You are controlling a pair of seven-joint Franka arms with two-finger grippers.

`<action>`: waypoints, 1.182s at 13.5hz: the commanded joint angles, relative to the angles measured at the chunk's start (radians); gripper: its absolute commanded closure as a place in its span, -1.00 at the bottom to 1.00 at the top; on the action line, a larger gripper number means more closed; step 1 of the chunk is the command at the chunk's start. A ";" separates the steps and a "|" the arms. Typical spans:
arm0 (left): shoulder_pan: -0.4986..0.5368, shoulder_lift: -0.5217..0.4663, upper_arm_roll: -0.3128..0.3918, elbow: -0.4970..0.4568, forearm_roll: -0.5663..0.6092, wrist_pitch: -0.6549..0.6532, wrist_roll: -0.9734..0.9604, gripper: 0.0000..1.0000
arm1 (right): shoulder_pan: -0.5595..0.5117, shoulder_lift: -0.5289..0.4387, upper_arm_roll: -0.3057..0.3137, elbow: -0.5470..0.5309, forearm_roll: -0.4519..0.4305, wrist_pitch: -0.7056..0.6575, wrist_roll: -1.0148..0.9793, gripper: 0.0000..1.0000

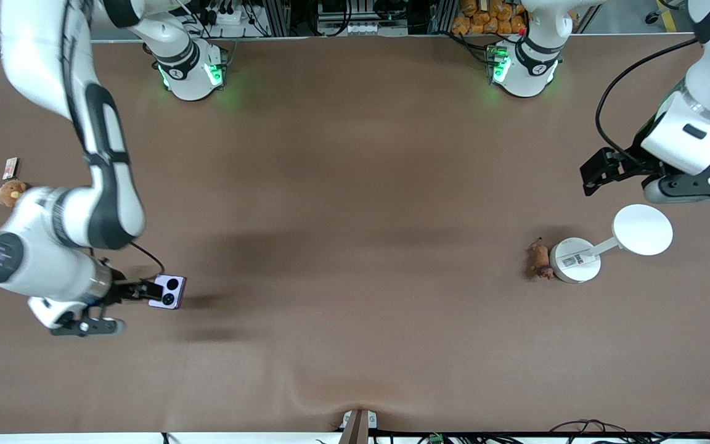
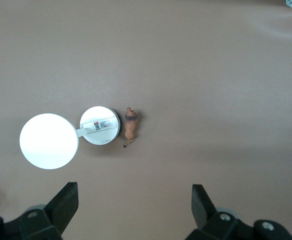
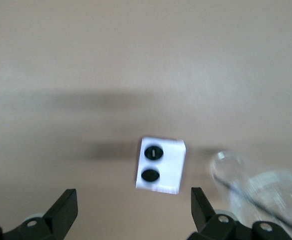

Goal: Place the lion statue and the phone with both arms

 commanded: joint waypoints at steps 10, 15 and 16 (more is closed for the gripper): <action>-0.254 -0.192 0.396 -0.146 -0.089 -0.112 0.118 -1.00 | -0.247 -0.509 0.220 -0.103 -0.168 -0.452 -0.035 -1.00; -0.251 -0.198 0.390 -0.163 -0.089 -0.136 0.138 -1.00 | -0.244 -0.635 0.229 -0.224 -0.170 -0.451 0.041 -1.00; -0.251 -0.204 0.390 -0.170 -0.089 -0.136 0.138 -1.00 | -0.244 -0.641 0.227 -0.224 -0.170 -0.451 0.041 -1.00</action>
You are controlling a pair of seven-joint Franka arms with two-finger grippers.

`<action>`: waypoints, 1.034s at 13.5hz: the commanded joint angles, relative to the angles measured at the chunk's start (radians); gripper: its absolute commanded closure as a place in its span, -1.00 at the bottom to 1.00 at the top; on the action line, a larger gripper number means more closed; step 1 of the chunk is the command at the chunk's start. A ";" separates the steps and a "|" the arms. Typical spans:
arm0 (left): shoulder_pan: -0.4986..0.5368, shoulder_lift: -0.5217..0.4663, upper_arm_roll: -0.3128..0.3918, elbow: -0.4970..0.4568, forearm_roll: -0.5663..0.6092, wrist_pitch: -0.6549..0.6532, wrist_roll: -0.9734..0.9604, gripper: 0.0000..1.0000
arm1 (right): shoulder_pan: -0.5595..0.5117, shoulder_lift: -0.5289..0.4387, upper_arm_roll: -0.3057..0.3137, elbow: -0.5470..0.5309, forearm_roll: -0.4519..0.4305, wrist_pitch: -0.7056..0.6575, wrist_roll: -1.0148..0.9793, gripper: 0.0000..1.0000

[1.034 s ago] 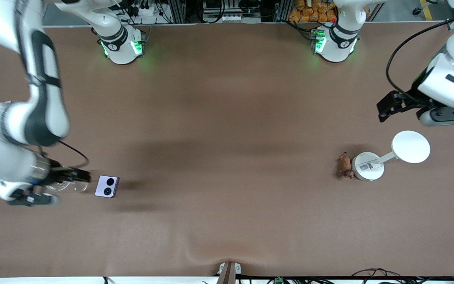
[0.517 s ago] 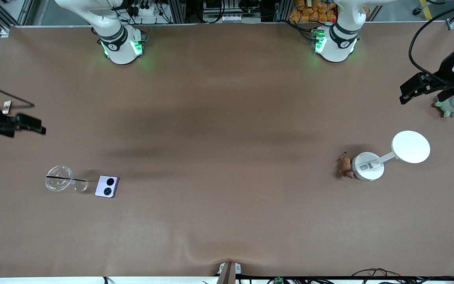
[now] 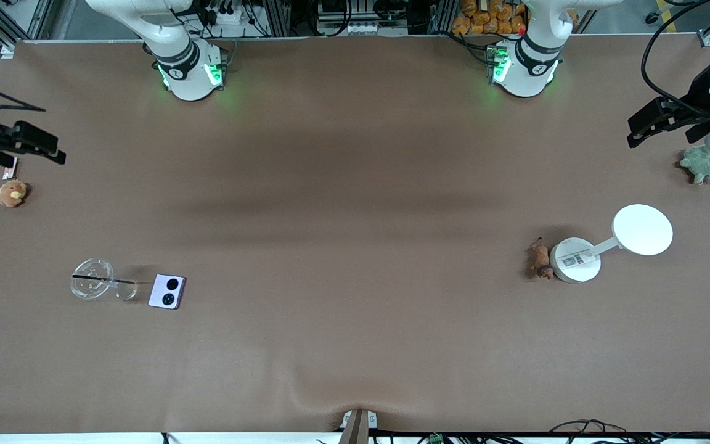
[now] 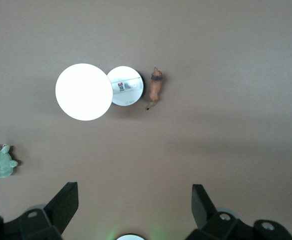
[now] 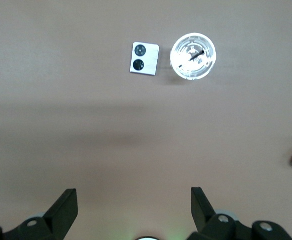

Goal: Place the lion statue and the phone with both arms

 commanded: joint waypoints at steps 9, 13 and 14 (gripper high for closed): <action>0.020 -0.087 0.012 -0.089 -0.051 -0.016 0.025 -1.00 | -0.020 -0.058 0.018 -0.035 -0.050 -0.008 0.024 -1.00; 0.020 -0.086 0.009 -0.077 -0.050 -0.047 0.017 -1.00 | -0.018 -0.056 0.018 -0.025 -0.056 -0.010 0.022 -1.00; 0.018 -0.086 0.006 -0.074 -0.050 -0.047 0.010 -1.00 | -0.018 -0.056 0.019 -0.022 -0.058 -0.011 0.022 -1.00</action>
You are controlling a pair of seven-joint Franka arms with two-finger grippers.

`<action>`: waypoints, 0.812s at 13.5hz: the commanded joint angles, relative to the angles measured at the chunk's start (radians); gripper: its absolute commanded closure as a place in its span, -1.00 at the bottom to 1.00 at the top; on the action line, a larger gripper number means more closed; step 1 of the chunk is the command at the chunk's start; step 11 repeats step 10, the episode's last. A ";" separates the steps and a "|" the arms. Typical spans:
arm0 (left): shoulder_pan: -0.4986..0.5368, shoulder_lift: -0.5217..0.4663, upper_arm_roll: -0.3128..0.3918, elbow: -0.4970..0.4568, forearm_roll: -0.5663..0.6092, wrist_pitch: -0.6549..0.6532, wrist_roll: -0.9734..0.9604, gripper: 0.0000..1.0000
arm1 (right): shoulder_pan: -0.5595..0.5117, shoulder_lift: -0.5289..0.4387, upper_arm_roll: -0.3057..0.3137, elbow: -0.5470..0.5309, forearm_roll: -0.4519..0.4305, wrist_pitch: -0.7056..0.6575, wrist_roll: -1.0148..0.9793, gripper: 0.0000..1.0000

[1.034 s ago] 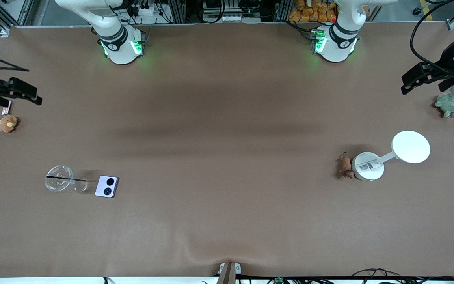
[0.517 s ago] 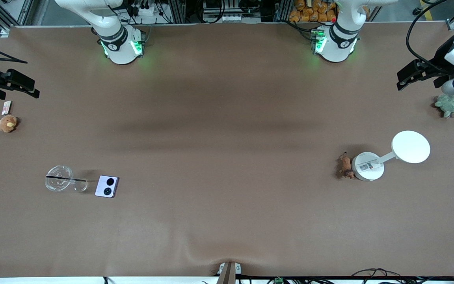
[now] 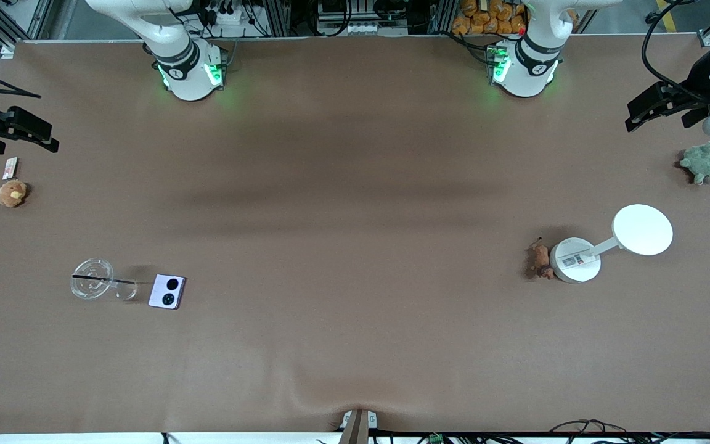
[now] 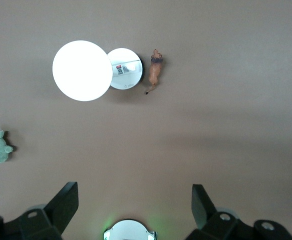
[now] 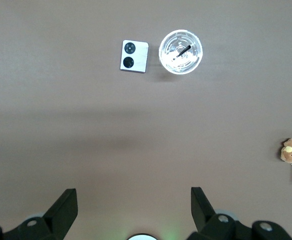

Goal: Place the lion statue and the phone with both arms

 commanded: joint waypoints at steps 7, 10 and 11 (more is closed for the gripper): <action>0.001 0.008 -0.005 0.028 -0.019 -0.016 0.002 -1.00 | -0.018 -0.019 0.019 0.004 -0.019 -0.016 0.016 -1.00; 0.003 0.010 -0.005 0.030 -0.019 -0.016 -0.001 -1.00 | -0.018 -0.018 0.019 0.004 -0.019 -0.016 0.016 -1.00; 0.003 0.010 -0.005 0.030 -0.019 -0.016 -0.001 -1.00 | -0.018 -0.018 0.019 0.004 -0.019 -0.016 0.016 -1.00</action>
